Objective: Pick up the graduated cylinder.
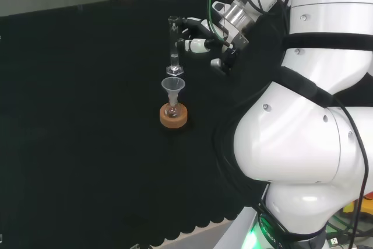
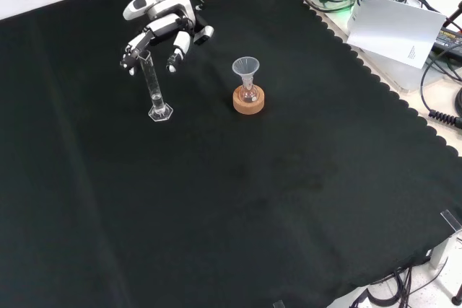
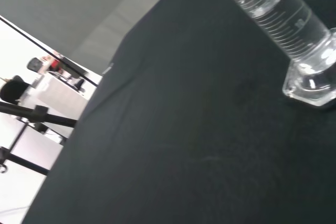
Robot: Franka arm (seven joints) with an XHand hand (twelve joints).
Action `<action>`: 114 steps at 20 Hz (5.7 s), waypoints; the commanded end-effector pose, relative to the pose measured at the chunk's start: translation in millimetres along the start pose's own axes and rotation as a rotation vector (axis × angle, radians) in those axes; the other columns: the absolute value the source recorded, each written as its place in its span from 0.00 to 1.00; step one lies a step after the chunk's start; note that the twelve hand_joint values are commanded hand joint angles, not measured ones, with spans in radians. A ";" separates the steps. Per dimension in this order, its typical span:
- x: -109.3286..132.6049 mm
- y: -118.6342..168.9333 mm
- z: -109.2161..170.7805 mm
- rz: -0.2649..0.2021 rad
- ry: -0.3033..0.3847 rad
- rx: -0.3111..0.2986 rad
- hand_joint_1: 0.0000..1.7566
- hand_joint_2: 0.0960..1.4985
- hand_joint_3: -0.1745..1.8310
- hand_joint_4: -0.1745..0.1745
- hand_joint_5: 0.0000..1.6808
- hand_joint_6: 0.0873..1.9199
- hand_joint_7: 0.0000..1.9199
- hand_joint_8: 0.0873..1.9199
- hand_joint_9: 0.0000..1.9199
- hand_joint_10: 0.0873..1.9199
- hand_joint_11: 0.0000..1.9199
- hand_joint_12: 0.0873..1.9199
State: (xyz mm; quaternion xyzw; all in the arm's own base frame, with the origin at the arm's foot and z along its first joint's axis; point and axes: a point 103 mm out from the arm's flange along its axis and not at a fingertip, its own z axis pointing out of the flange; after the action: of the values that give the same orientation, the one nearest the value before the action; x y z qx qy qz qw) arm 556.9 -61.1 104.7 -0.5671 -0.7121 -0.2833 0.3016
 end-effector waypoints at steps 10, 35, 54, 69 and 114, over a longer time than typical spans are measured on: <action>1.7 14.6 8.6 -0.075 0.113 -0.016 0.52 0.63 0.00 0.37 0.26 0.00 0.13 0.30 0.26 0.29 0.15 0.67; -0.8 27.2 31.0 -0.121 0.258 -0.020 0.62 0.66 0.00 0.37 0.36 0.02 0.21 0.29 0.36 0.23 0.28 0.59; -3.6 32.7 41.5 -0.133 0.296 -0.029 0.63 0.71 0.00 0.40 0.37 0.12 0.23 0.29 0.40 0.19 0.32 0.57; -0.8 32.0 40.0 -0.141 0.299 -0.050 0.64 0.74 0.00 0.42 0.37 0.24 0.25 0.29 0.43 0.18 0.36 0.55; 76.2 -76.9 -61.4 -0.011 -0.281 0.076 0.70 0.77 0.09 0.00 0.51 0.61 0.46 0.60 0.65 0.11 0.57 0.41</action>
State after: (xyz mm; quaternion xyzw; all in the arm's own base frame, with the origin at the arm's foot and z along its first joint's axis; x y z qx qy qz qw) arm 513.0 -63.9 184.1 -0.5723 -0.7573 -0.2186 0.2262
